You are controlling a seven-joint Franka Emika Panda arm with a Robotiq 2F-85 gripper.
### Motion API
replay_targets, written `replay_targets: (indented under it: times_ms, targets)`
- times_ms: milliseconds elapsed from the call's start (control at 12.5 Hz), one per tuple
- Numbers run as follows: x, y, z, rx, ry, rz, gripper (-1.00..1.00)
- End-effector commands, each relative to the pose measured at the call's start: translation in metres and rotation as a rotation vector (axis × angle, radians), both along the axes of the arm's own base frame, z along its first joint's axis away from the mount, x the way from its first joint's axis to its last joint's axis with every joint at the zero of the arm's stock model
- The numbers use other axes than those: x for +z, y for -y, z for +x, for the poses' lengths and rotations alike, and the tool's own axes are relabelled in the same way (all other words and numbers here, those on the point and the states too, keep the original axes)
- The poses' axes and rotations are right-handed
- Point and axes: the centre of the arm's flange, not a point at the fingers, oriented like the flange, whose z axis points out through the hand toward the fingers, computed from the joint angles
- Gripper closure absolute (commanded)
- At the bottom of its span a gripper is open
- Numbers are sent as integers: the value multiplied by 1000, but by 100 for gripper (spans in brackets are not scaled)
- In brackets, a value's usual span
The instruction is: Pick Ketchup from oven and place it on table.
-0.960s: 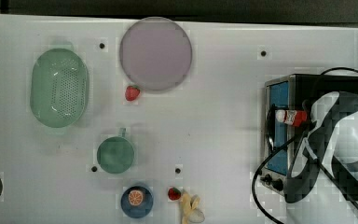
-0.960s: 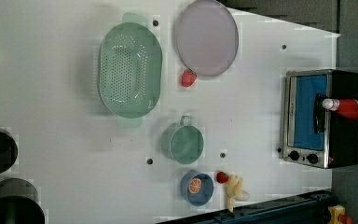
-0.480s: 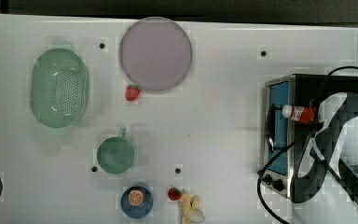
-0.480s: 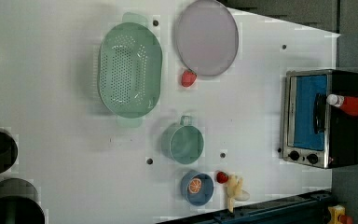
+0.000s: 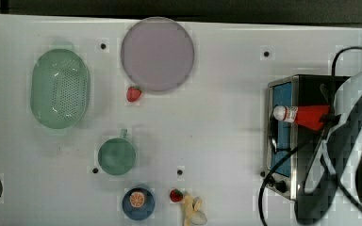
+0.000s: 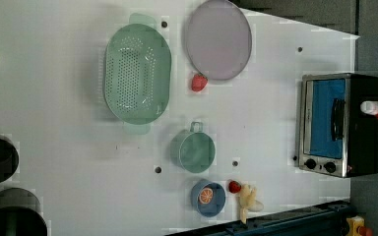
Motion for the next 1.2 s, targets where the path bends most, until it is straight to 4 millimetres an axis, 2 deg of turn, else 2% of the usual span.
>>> replay_targets:
  times_ms: [80, 240, 320, 480, 640, 800, 960, 1200]
  targets:
    - [116, -77, 39, 143, 151, -48, -27]
    - [136, -139, 57, 255, 184, -16, -27]
    - [139, -172, 63, 312, 176, 12, -27]
    - [137, -232, 72, 417, 133, 66, -27]
    - [127, -283, 77, 503, 86, 104, -27]
    - [102, -318, 78, 569, 20, 100, -27]
    - [59, -342, 73, 622, -73, 75, -26]
    - [-16, -351, 59, 645, -147, 65, -26]
